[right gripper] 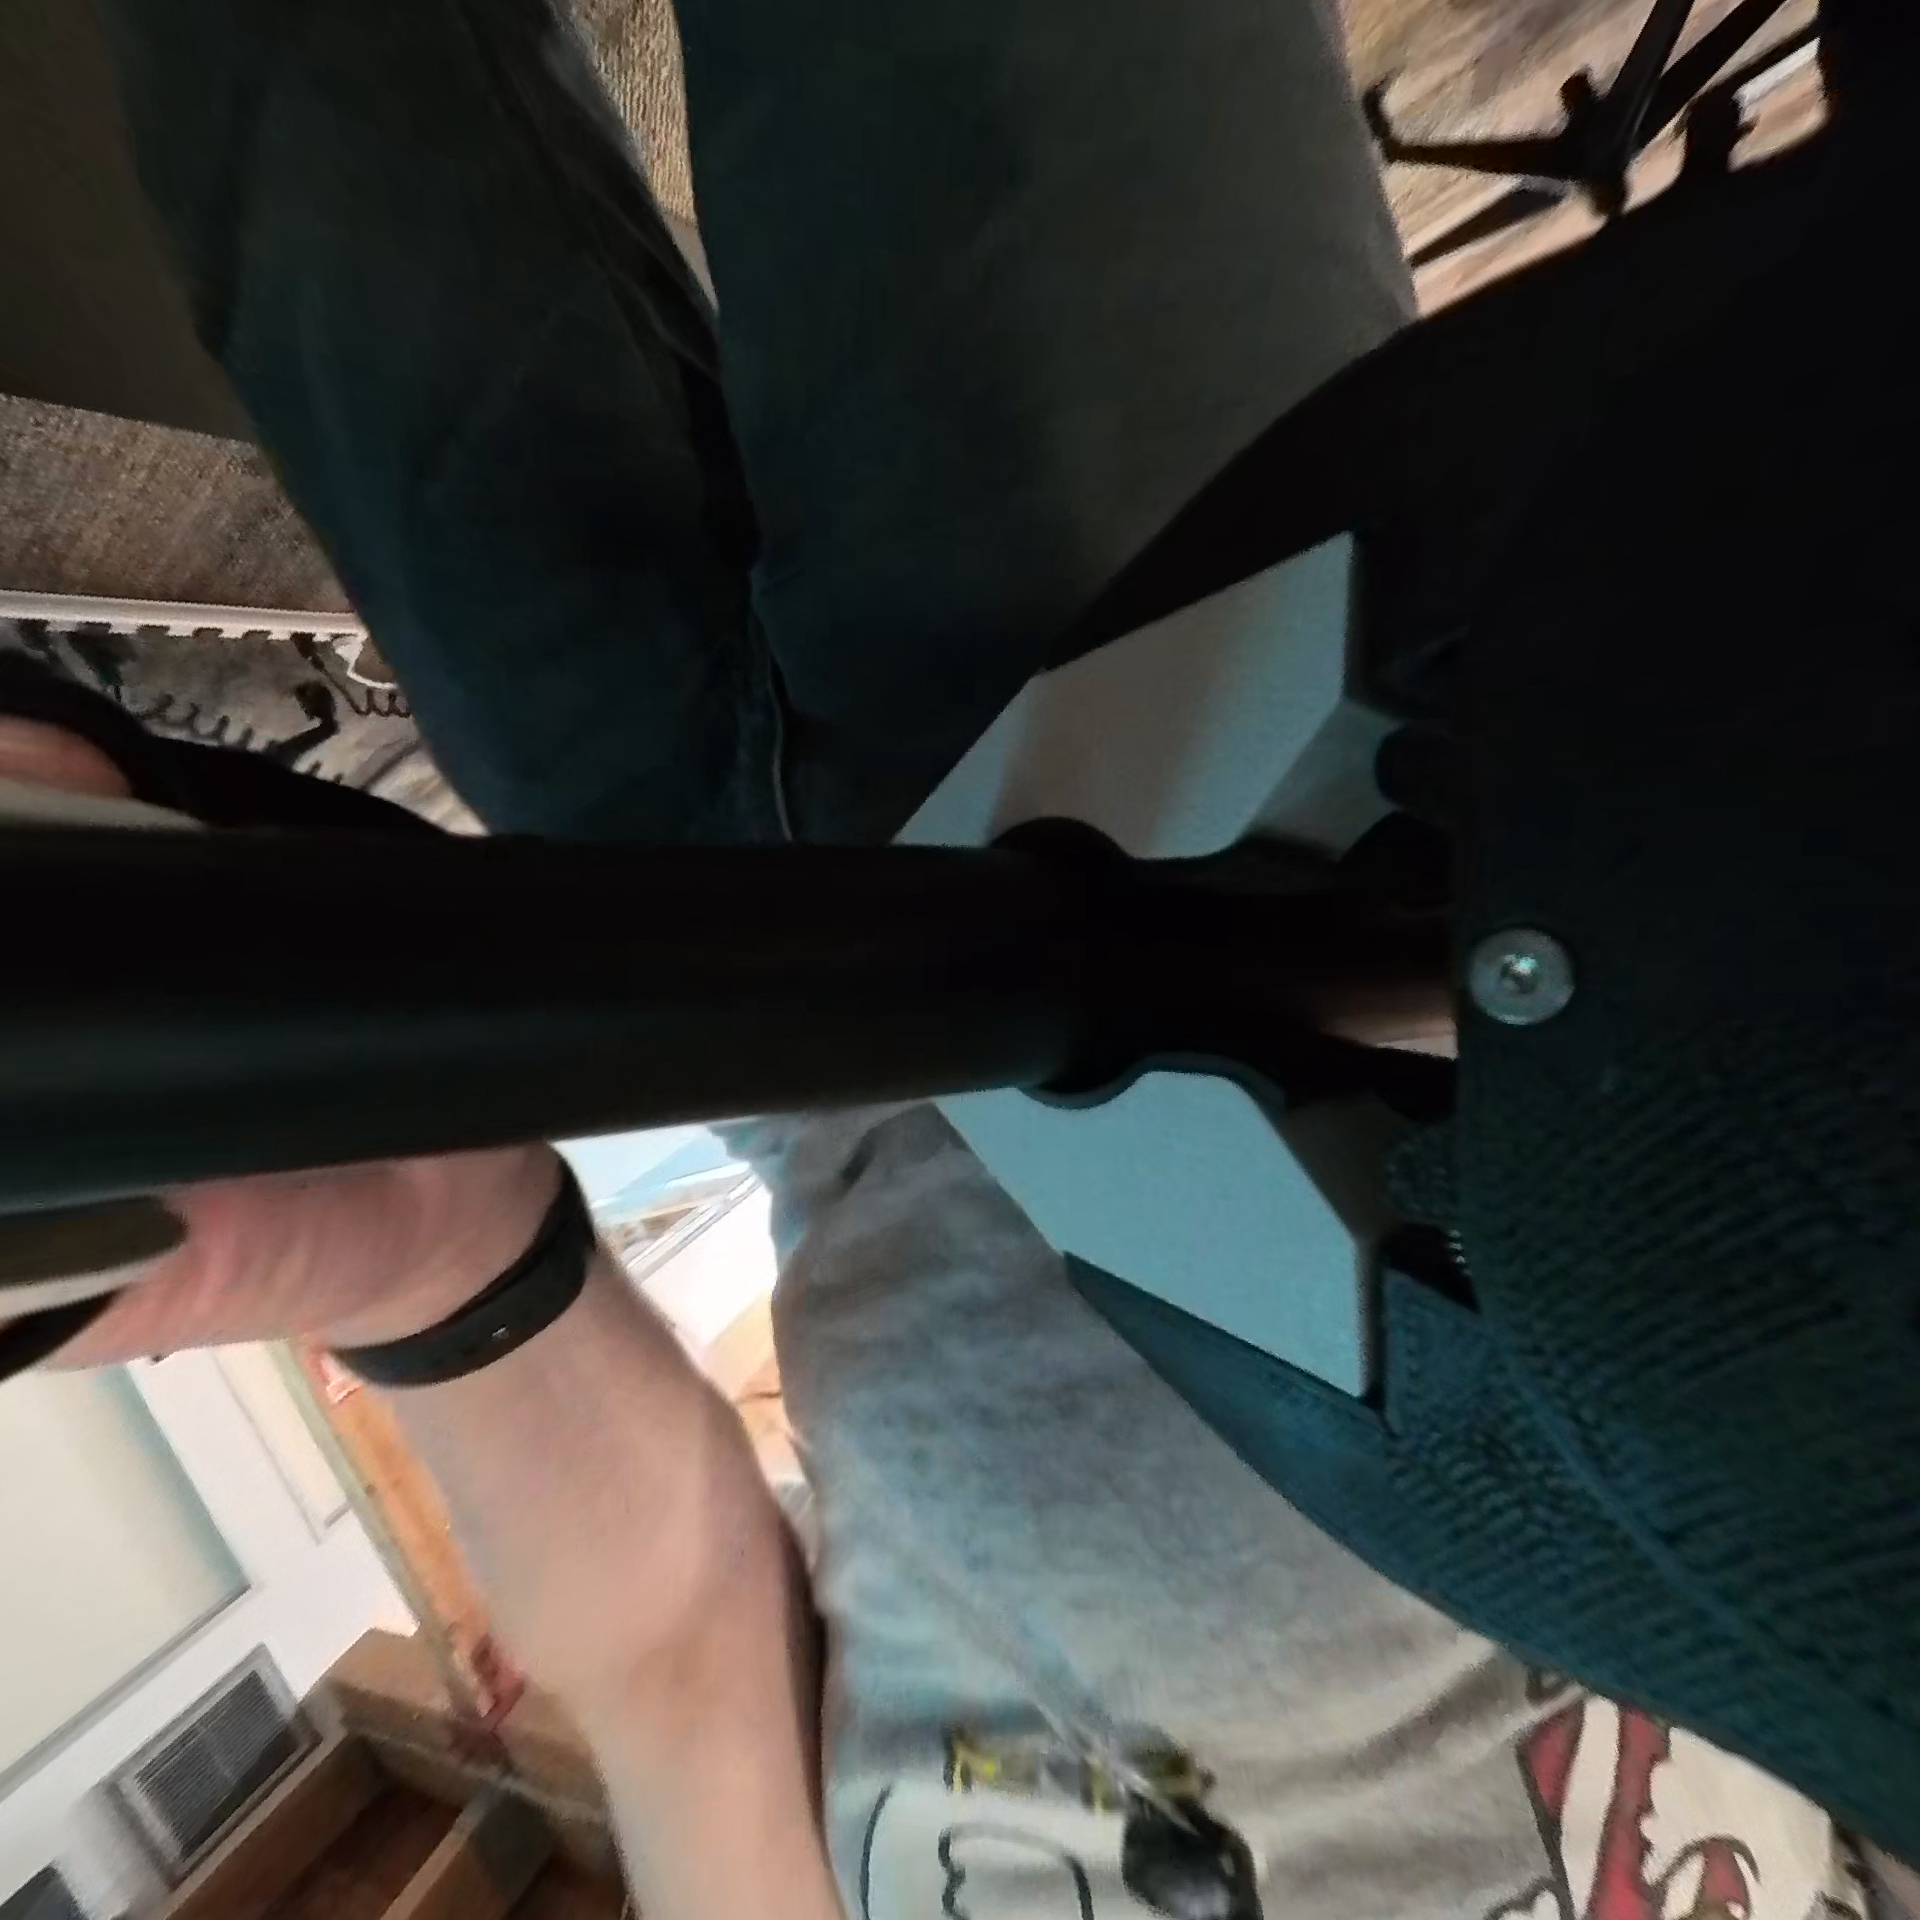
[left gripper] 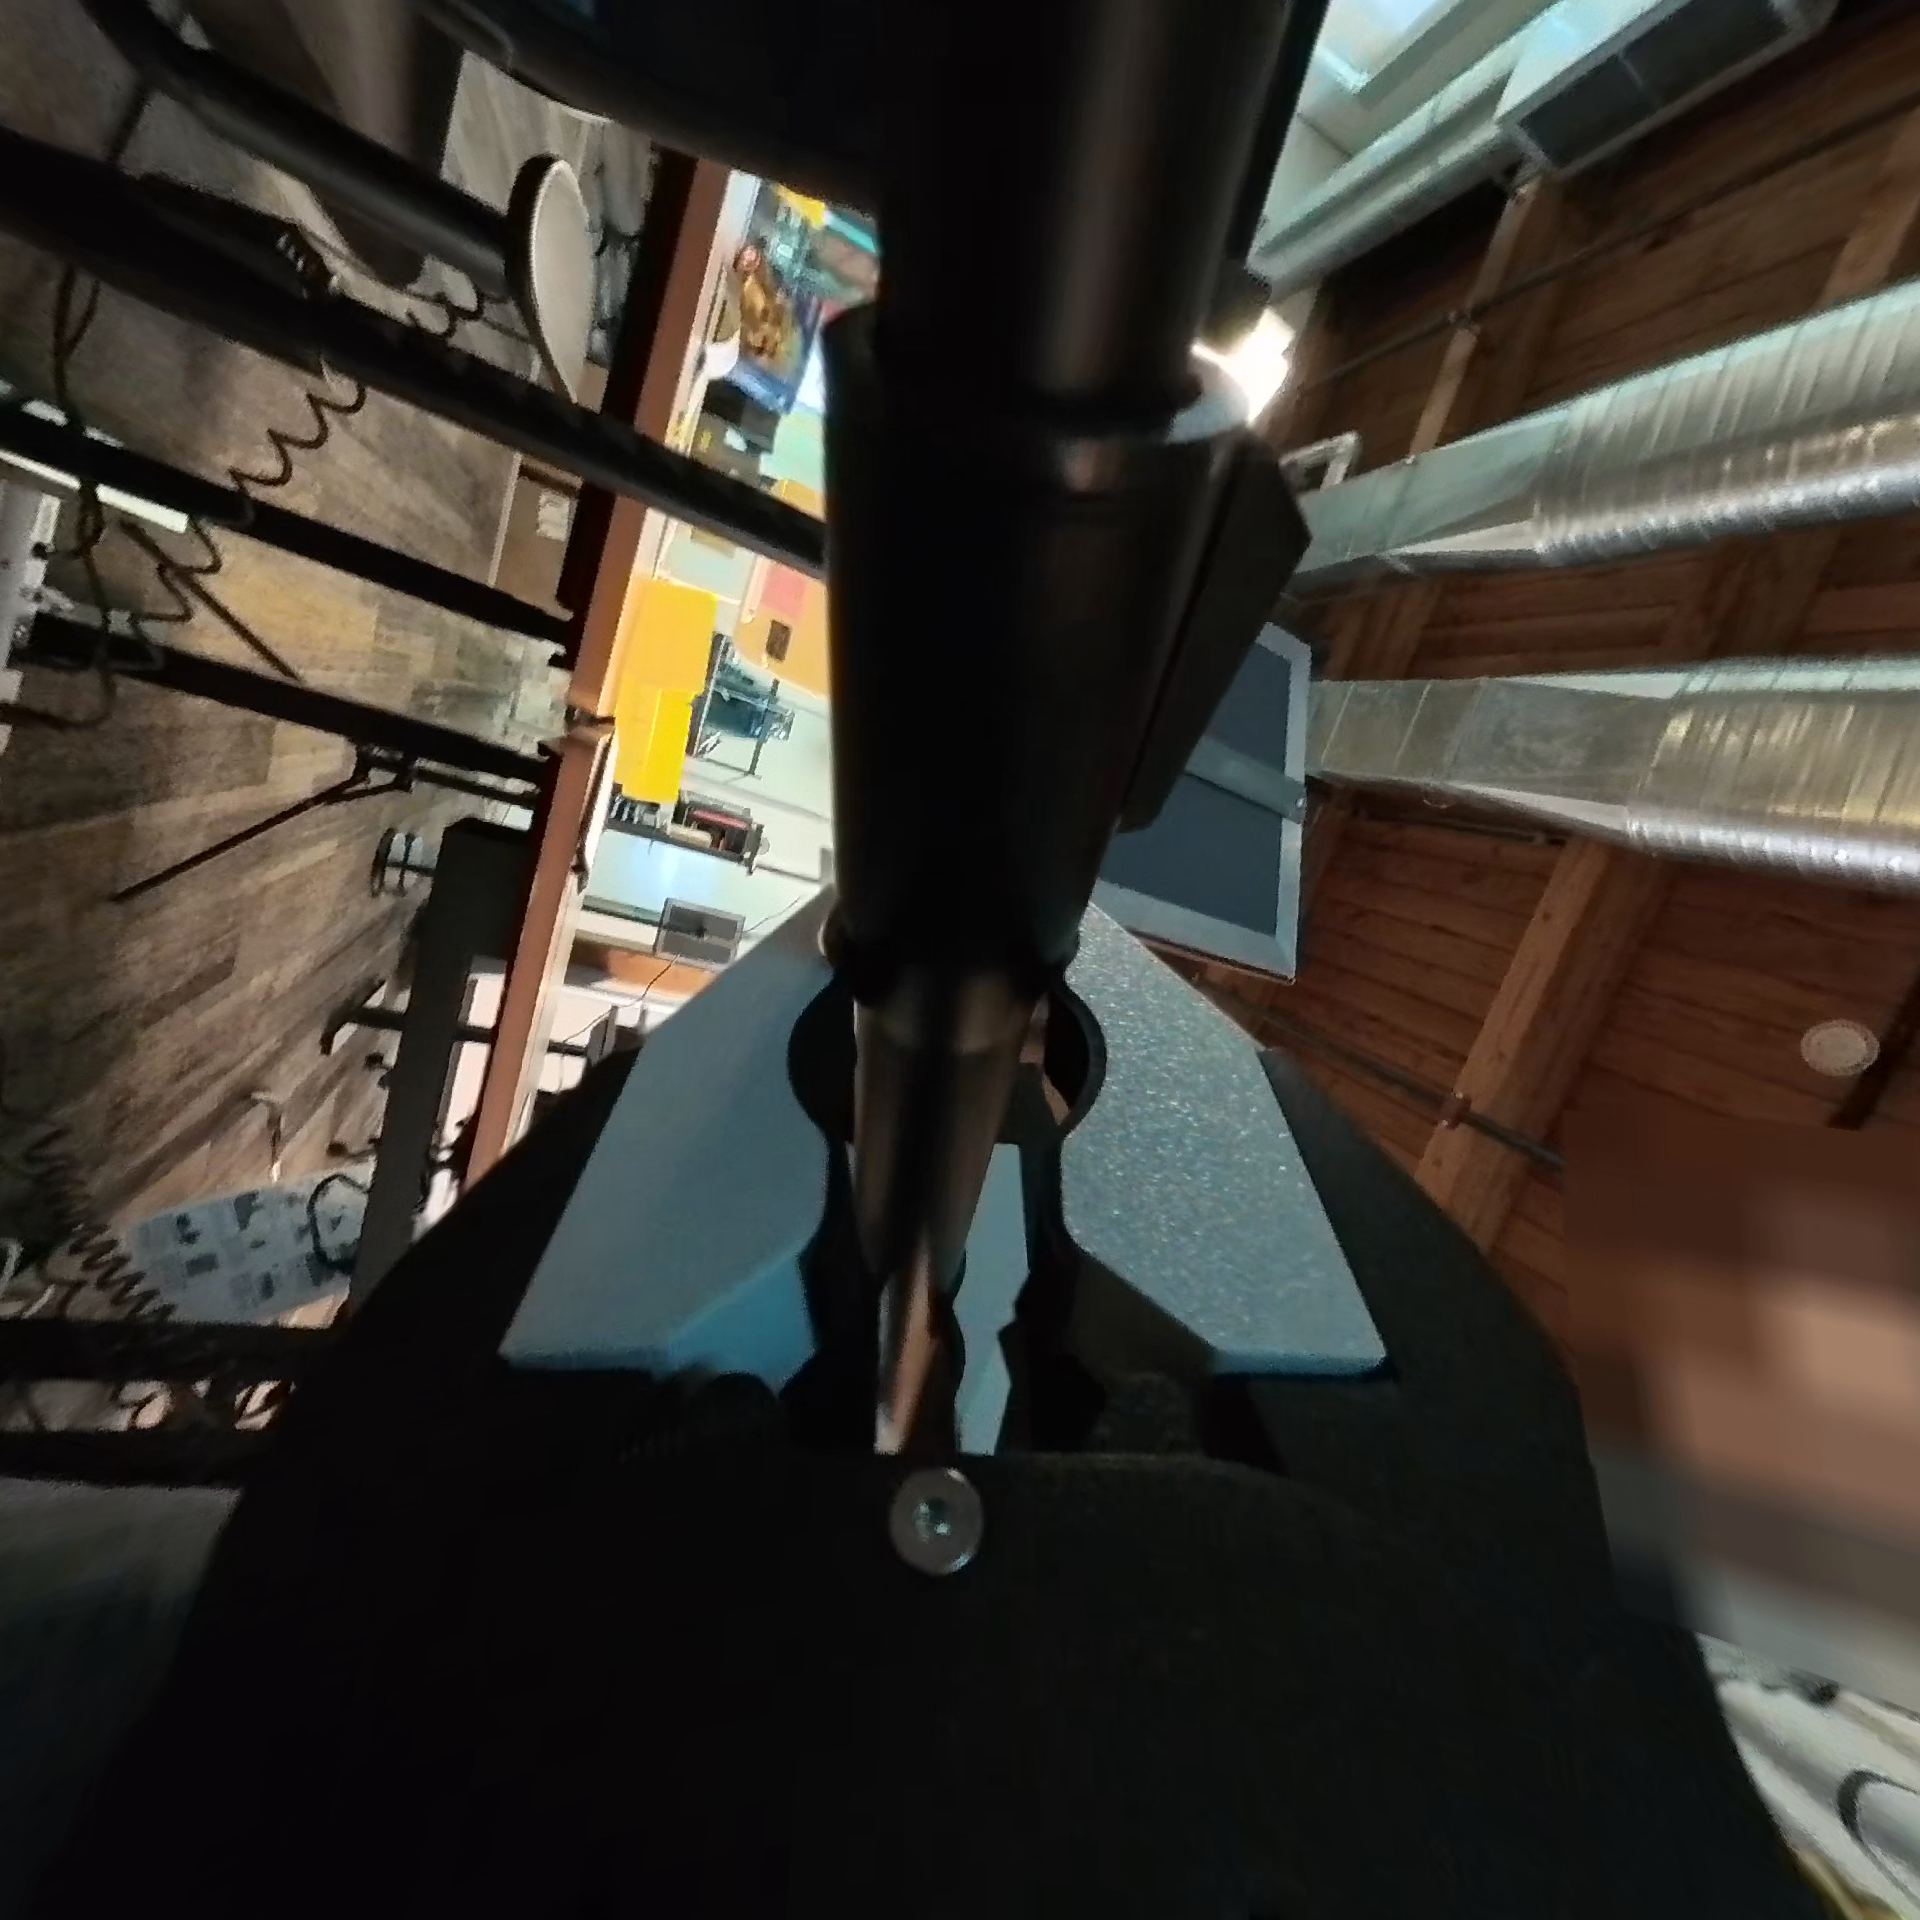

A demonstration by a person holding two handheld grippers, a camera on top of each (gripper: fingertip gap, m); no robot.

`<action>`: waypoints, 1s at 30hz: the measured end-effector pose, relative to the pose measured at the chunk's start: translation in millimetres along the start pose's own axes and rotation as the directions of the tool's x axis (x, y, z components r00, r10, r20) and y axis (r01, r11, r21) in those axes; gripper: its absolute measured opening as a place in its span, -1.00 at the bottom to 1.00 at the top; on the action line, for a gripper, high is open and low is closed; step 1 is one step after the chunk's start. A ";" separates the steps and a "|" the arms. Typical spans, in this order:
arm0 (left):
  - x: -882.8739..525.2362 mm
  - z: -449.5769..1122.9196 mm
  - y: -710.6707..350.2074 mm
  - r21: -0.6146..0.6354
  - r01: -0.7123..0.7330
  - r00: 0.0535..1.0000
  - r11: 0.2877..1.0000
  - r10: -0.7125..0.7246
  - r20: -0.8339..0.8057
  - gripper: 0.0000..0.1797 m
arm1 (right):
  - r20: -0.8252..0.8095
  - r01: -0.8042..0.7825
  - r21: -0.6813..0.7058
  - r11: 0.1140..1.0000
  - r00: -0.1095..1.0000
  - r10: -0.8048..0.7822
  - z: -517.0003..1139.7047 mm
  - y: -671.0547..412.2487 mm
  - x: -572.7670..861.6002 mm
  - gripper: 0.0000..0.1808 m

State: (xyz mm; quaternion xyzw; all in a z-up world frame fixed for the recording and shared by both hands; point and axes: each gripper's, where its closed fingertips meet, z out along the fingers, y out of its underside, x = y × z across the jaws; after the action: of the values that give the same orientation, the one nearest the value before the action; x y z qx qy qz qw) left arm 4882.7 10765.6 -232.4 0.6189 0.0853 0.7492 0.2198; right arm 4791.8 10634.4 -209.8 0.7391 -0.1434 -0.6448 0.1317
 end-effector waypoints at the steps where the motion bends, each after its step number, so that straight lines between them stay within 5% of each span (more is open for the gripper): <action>1: 0.1 2.2 1.7 -0.010 -0.005 1.000 1.000 0.005 0.001 -0.65 | -0.009 0.007 -0.007 1.000 1.000 -0.007 0.4 2.2 0.0 -0.73; 30: 63.1 21.7 -60.7 0.122 -0.152 0.987 0.981 0.157 -0.031 -0.58 | -0.152 0.140 -0.160 0.977 0.975 -0.164 -3.8 -49.8 -23.8 -0.74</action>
State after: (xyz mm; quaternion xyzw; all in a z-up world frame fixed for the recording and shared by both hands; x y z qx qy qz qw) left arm 4908.6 10843.8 -195.8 0.6203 0.0859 0.7701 0.1217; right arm 4794.6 10689.6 -206.4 0.7866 -0.0267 -0.5989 0.1478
